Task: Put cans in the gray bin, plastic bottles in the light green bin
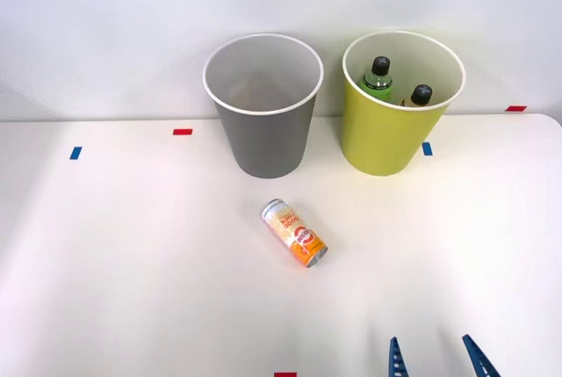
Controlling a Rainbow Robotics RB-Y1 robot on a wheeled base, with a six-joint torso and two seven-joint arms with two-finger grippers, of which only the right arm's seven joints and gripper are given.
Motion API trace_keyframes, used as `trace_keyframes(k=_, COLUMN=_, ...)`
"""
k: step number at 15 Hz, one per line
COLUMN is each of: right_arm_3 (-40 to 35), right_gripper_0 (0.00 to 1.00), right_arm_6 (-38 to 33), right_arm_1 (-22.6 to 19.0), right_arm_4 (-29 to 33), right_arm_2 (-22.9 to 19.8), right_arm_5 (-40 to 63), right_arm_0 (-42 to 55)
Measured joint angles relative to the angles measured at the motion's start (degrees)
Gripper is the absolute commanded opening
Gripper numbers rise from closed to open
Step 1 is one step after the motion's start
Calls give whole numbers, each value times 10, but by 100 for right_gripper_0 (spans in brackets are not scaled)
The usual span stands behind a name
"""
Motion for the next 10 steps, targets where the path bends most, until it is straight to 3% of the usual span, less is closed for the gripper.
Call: trace_keyframes(k=10, right_arm_3=0, right_gripper_0=100, right_arm_6=0, right_arm_1=0, right_arm_4=0, right_arm_2=0, right_arm_5=0, right_arm_0=0)
